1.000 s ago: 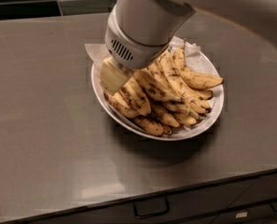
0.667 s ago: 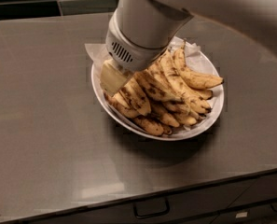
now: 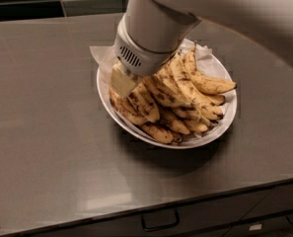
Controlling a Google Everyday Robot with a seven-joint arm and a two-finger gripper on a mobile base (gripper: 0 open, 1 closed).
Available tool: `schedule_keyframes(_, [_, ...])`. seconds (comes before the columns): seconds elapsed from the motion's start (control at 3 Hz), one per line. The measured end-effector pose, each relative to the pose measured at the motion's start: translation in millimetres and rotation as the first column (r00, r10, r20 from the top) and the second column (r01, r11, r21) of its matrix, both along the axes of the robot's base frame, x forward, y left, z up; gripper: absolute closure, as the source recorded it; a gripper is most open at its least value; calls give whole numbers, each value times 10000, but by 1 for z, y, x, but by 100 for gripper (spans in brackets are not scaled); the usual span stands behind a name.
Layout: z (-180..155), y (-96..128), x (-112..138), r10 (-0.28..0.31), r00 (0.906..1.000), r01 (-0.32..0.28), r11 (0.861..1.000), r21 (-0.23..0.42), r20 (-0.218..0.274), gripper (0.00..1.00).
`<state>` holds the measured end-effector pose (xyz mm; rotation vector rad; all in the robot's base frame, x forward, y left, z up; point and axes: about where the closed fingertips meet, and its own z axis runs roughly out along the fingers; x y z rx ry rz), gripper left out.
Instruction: Pick banana from white bowl
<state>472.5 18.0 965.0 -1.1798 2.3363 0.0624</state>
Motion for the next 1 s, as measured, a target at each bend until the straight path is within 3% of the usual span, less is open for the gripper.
schedule_keyframes(1.0, [1, 0, 3, -55, 9999, 55, 10000, -24, -148, 51])
